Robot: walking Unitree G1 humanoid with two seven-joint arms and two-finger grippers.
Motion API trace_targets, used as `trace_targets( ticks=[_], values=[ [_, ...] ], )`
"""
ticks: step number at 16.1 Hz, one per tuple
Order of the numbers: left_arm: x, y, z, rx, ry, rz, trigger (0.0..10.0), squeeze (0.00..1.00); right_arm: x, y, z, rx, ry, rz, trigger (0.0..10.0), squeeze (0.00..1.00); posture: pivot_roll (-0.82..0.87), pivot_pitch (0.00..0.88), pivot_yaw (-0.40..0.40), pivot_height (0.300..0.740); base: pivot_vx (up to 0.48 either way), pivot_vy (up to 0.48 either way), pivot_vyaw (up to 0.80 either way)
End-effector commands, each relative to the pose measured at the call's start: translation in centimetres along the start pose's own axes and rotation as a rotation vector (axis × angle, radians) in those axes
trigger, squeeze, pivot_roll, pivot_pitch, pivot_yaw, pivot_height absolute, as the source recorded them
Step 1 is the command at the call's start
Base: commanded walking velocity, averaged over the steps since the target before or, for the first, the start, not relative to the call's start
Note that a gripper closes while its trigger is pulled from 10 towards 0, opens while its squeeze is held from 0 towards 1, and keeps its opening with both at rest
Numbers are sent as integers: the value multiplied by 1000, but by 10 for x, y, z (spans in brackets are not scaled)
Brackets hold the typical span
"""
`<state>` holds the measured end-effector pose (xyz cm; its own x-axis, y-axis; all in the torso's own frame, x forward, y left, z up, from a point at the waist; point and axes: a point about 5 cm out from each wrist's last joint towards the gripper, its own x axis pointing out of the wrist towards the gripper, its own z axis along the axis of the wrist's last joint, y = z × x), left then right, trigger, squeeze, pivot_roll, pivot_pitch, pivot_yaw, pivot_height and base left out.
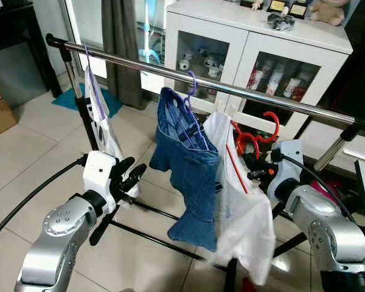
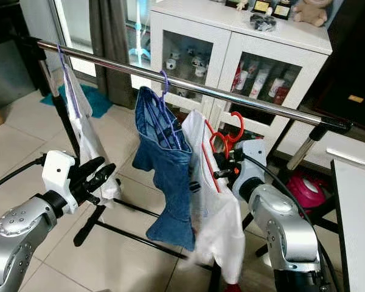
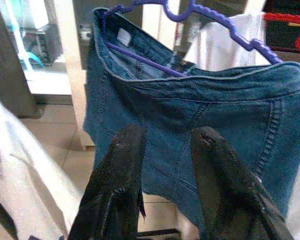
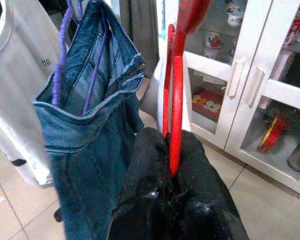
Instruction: Hang hanger
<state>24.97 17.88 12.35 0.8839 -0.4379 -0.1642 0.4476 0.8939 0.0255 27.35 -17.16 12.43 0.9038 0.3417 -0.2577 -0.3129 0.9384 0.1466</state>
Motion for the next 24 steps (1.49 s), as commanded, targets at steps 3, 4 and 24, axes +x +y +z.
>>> trace_targets(
  ticks=[3, 4, 24],
  values=[
    [-4, -7, -7, -44, -8, 86, 10000, 0, -4, 8, -36, -35, 60, -211, 10000, 0, -81, 0, -100, 740, 0, 0, 0],
    [-5, -9, -8, -45, -7, 71, 10000, 0, -6, 9, -38, -27, 61, -206, 10000, 0, -79, 0, -99, 740, 0, 0, -506],
    [-1, -8, 0, -25, -9, 46, 10000, 0, -6, 22, -37, 68, 62, -222, 10000, 0, -71, 0, -92, 740, -115, 0, -280]
  ],
)
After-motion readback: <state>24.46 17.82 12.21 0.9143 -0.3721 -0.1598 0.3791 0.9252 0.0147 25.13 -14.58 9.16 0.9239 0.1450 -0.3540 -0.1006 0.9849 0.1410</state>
